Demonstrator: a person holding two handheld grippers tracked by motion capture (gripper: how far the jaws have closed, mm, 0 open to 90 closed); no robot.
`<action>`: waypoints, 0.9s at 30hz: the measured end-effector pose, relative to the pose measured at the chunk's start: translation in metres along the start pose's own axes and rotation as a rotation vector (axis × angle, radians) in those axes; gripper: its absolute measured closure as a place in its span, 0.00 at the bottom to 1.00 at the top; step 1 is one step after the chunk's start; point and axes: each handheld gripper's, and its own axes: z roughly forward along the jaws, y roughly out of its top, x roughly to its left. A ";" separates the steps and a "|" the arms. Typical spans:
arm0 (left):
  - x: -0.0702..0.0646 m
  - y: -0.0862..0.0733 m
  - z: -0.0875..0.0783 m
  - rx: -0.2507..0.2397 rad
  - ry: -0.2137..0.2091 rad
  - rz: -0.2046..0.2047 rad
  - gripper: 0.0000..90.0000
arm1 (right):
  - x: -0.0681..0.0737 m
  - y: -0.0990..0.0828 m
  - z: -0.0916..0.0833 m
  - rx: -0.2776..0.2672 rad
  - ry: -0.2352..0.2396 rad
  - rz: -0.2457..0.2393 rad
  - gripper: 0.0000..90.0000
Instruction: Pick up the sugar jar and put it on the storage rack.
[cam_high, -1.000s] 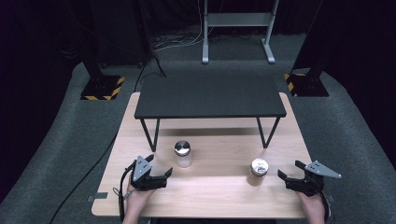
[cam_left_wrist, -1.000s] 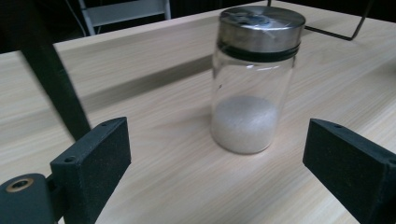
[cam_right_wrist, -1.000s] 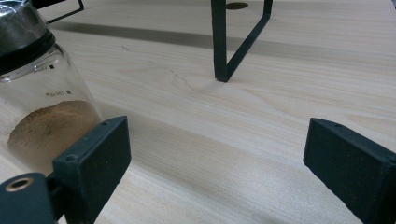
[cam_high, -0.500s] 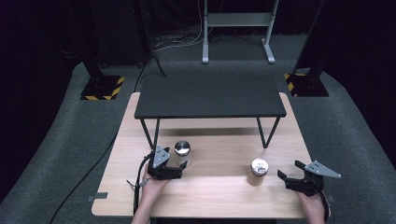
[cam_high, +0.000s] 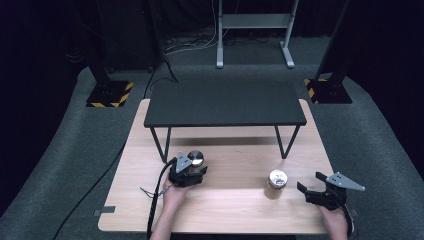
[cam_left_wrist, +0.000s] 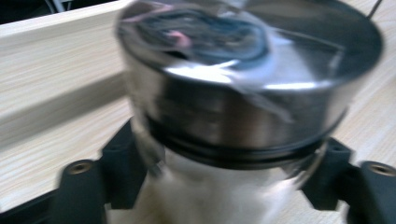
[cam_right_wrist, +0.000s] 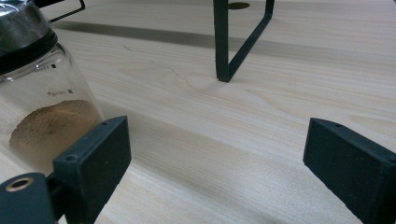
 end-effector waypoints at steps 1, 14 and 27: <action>-0.001 0.000 0.000 0.000 0.002 -0.001 0.34 | 0.000 0.000 0.000 0.001 -0.001 0.003 0.07; 0.002 0.003 -0.017 -0.043 -0.018 -0.007 0.34 | 0.000 0.000 0.000 0.003 0.000 -0.001 0.07; -0.002 0.039 -0.044 -0.103 -0.026 0.047 0.34 | 0.001 0.001 0.001 0.006 0.001 -0.001 0.07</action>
